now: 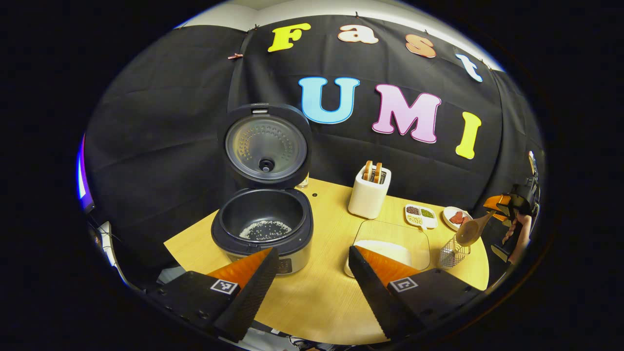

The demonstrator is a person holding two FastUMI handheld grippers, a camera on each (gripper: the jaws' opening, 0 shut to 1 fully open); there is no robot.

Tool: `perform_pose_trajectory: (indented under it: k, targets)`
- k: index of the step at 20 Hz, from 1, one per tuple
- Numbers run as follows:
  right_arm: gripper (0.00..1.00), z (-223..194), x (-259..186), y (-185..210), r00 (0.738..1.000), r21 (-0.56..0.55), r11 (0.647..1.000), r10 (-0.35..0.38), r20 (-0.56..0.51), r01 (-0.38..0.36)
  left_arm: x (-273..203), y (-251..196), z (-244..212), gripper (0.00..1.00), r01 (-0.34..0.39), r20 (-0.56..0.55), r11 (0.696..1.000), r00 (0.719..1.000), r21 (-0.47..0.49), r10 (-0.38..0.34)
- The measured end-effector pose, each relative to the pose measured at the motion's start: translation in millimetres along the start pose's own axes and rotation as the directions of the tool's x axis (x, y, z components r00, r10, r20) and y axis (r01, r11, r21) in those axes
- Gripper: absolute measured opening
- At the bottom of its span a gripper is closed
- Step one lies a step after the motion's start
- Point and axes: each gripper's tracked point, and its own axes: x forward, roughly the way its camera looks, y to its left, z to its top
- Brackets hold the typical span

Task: Close the left gripper, press the button to open the rice cooker; take a wooden spoon from the chopstick holder with the right hand, scoop a spoonful of rice and pour it into the rice cooker, then put the wooden spoon back into the chopstick holder.

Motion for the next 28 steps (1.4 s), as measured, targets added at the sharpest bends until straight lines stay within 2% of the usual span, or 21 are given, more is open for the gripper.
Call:
perform_pose_trajectory:
  k: [5, 7, 12, 16, 20, 21, 23, 25, 26, 28]
  targets:
    - [0.18, -16, -19, 64, 0.998, -0.079, 0.994, 0.07, 0.0, -0.07, 8, 29, -8, 0.99, 0.053, 0.005, 0.998, 0.999, -0.026, -0.052]
    - [0.18, -25, -23, 89, 0.995, -0.101, 0.99, 0.101, -0.003, -0.101, 11, 40, -14, 0.96, 0.072, -0.003, 0.996, 0.997, -0.042, -0.073]
    - [0.18, -75, -17, 137, 0.989, -0.167, 0.976, 0.131, -0.071, -0.141, 26, 71, -20, 0.95, 0.085, -0.007, 0.996, 0.996, -0.04, -0.085]
    - [0.19, -119, 3, 147, 0.989, -0.262, 0.955, 0.115, -0.098, -0.137, 41, 81, -30, 0.95, 0.13, -0.027, 0.991, 0.991, -0.042, -0.131]
    - [0.19, -161, 24, 140, 0.987, -0.312, 0.943, 0.073, -0.141, -0.114, 54, 86, -45, 0.95, 0.159, -0.054, 0.987, 0.986, -0.013, -0.16]
    - [0.18, -171, 26, 140, 0.986, -0.334, 0.935, 0.068, -0.154, -0.117, 55, 87, -47, 0.92, 0.164, -0.056, 0.987, 0.985, -0.007, -0.164]
    - [0.19, -184, 33, 136, 0.986, -0.385, 0.916, 0.055, -0.157, -0.113, 58, 86, -51, 0.95, 0.18, -0.058, 0.984, 0.982, 0.0, -0.18]
    - [0.19, -197, 36, 139, 0.986, -0.379, 0.919, 0.054, -0.158, -0.111, 61, 85, -58, 0.92, 0.192, -0.07, 0.981, 0.979, 0.008, -0.191]
    - [0.19, -203, 38, 144, 0.985, -0.363, 0.925, 0.055, -0.163, -0.112, 61, 85, -61, 0.95, 0.195, -0.077, 0.981, 0.978, 0.012, -0.193]
    - [0.19, -219, 38, 158, 0.977, -0.315, 0.94, 0.07, -0.199, -0.131, 59, 86, -67, 0.95, 0.2, -0.088, 0.98, 0.976, 0.012, -0.198]
